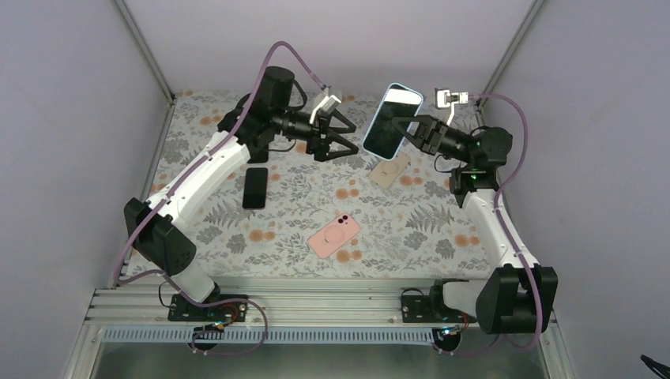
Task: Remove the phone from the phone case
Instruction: Remove the phone case from the phone.
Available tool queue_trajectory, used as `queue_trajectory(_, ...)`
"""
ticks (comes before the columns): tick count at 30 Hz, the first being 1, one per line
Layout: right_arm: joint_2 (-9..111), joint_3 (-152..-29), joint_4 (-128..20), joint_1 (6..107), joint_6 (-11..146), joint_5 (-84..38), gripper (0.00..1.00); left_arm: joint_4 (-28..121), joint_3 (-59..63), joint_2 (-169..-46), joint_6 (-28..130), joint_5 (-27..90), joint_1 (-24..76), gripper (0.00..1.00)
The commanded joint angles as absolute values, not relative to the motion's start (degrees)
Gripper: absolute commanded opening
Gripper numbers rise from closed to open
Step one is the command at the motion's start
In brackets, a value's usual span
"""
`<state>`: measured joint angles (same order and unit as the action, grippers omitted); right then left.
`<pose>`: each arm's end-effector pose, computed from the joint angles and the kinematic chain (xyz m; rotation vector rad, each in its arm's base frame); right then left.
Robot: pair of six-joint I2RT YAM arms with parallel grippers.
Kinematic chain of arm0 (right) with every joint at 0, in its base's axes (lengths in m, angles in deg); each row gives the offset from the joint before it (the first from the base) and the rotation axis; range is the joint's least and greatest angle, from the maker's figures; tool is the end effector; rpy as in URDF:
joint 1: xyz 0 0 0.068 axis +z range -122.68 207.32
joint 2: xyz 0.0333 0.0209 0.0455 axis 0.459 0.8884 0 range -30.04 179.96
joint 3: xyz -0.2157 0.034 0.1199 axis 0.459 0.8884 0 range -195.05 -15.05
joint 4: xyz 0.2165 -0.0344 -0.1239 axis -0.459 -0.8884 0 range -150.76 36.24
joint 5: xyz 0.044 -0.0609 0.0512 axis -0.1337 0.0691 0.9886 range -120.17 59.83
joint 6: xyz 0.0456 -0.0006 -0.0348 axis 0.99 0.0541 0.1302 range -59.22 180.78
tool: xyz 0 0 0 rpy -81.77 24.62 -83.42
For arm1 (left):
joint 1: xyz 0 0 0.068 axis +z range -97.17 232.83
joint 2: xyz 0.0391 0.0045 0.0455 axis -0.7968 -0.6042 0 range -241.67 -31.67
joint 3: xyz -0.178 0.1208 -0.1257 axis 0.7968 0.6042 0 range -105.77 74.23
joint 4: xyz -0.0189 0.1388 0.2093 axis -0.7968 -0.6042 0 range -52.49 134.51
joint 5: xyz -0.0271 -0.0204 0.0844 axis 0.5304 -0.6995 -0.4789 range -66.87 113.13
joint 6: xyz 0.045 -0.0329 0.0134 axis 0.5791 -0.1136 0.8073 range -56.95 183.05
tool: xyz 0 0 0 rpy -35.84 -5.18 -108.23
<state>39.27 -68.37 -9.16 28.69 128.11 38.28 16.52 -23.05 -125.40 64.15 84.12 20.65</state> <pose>0.2546 0.0438 0.3730 -0.4397 1.5438 1.5962 0.2786 -0.2174 0.3881 1.2281 1.6058 -1.3986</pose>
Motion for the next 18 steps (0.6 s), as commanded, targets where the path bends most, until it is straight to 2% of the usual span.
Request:
queue_trajectory(1,37.3,-70.1,-8.9,28.9,125.0,37.9,0.04,18.3,-22.0,-125.1,63.2,82.7,18.8,0.86)
queue_trajectory(7,36.6,-70.3,-10.2,29.1,123.8,38.1,0.04,19.1,-21.7,-125.4,62.3,81.5,17.8,0.75)
queue_trajectory(14,36.3,-70.2,-8.7,29.4,126.2,37.8,0.04,17.9,-21.6,-126.2,64.1,76.9,17.8,0.5)
queue_trajectory(18,36.5,-70.3,-7.6,29.6,127.9,37.5,0.04,18.1,-21.5,-126.4,64.2,76.3,17.8,0.45)
